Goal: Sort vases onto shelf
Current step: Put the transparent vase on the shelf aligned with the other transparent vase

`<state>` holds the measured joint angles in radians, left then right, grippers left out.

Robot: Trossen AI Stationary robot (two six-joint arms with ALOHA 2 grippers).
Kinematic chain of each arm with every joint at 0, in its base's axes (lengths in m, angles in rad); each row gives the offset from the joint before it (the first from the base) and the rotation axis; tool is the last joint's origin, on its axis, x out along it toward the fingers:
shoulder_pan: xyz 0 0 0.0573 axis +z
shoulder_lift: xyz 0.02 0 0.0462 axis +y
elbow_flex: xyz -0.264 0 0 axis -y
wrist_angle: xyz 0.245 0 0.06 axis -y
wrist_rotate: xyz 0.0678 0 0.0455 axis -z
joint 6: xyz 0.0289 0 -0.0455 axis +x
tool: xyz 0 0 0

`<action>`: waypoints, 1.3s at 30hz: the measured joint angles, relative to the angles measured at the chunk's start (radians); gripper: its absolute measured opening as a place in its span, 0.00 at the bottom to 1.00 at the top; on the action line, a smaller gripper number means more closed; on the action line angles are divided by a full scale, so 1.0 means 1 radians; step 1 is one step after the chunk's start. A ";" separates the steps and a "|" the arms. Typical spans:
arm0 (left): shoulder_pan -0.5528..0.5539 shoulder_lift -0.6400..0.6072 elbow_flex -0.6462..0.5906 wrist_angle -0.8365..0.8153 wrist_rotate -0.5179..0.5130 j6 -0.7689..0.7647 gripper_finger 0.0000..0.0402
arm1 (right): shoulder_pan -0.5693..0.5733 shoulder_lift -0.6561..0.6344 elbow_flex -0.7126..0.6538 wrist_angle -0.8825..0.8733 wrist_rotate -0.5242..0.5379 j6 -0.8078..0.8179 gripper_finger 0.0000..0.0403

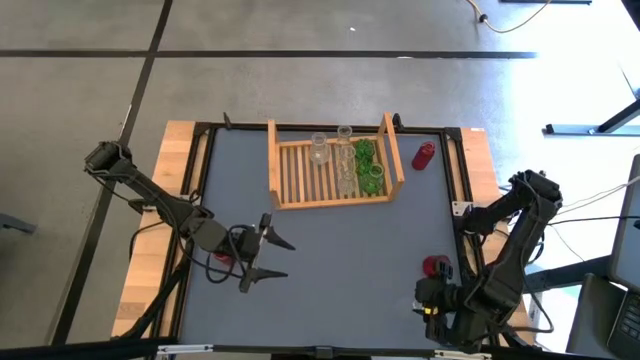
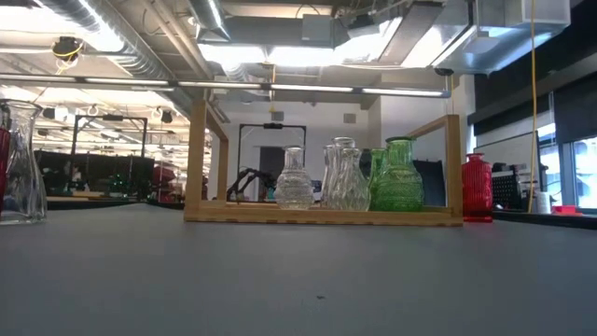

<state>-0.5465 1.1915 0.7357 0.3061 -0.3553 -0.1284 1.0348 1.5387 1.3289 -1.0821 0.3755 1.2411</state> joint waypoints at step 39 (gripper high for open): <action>0.000 0.000 0.000 -0.001 0.000 0.000 0.73 | -0.017 0.000 -0.129 0.106 0.006 -0.055 0.29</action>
<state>-0.5462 1.1915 0.7357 0.3054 -0.3553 -0.1284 1.0179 1.5391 1.1999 -0.9762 0.3814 1.1860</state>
